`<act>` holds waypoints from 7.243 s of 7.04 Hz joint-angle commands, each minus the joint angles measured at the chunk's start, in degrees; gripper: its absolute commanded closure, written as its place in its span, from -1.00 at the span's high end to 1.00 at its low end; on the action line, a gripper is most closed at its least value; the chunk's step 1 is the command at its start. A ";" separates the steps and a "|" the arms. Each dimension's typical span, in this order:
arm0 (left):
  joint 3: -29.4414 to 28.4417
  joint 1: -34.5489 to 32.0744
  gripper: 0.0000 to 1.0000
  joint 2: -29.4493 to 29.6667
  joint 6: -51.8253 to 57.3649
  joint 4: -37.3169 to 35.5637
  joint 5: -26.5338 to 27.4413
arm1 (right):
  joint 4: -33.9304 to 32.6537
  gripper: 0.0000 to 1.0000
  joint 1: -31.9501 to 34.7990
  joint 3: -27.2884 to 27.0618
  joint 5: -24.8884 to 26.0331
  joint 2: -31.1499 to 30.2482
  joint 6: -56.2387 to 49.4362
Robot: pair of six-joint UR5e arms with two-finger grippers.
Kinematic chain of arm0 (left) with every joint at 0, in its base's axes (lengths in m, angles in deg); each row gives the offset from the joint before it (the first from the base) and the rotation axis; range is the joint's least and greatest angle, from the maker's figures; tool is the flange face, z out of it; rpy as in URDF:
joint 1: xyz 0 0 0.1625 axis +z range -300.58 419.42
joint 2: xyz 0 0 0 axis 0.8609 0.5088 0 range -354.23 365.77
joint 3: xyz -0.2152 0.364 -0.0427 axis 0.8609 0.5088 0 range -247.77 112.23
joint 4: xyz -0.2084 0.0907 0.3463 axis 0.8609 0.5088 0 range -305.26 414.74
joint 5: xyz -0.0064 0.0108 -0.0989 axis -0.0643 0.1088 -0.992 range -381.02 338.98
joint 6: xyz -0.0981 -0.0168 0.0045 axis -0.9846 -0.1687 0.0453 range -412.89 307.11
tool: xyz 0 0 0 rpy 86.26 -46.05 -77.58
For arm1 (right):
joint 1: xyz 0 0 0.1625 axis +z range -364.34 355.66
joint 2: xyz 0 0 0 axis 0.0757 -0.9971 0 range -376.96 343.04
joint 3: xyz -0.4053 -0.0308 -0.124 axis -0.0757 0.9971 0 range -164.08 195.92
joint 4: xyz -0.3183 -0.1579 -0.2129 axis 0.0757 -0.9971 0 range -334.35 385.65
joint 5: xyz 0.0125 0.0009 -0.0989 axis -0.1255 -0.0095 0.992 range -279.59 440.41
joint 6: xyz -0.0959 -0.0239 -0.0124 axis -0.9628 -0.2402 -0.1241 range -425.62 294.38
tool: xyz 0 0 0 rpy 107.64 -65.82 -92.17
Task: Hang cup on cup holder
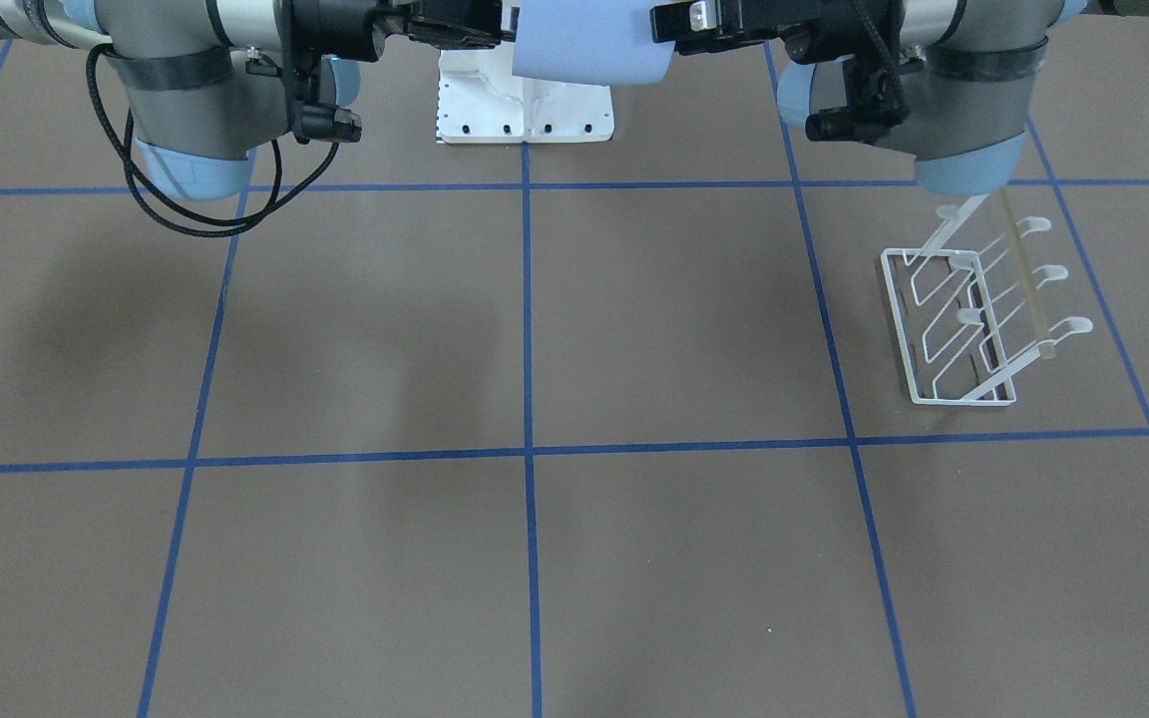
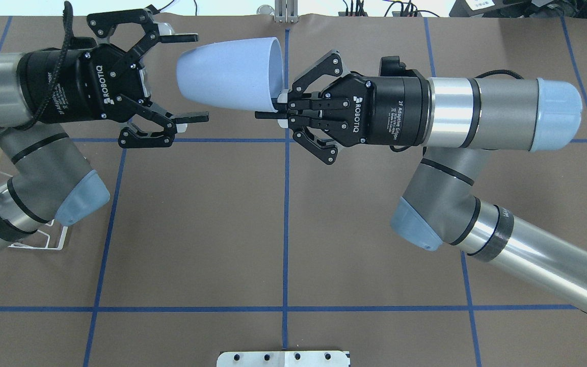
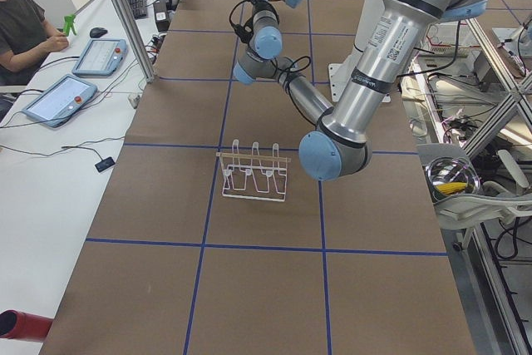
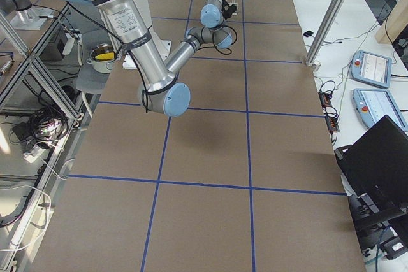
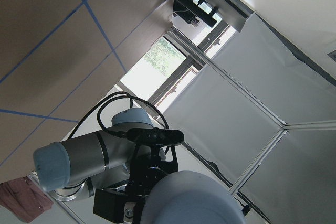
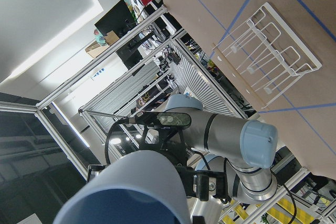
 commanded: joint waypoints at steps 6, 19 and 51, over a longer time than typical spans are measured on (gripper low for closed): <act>1.52 -0.13 -1.00 -0.60 0.56 0.06 0.06 | -0.79 1.00 -0.24 0.09 0.08 -0.43 -3.48; 4.60 -35.44 -1.00 -23.53 94.09 -45.76 -28.27 | -22.40 1.00 30.69 0.43 -22.51 -25.56 -68.07; 8.74 -10.85 -1.00 -21.43 120.62 -89.16 -3.81 | -88.73 1.00 47.48 -1.67 -21.39 -35.77 -162.78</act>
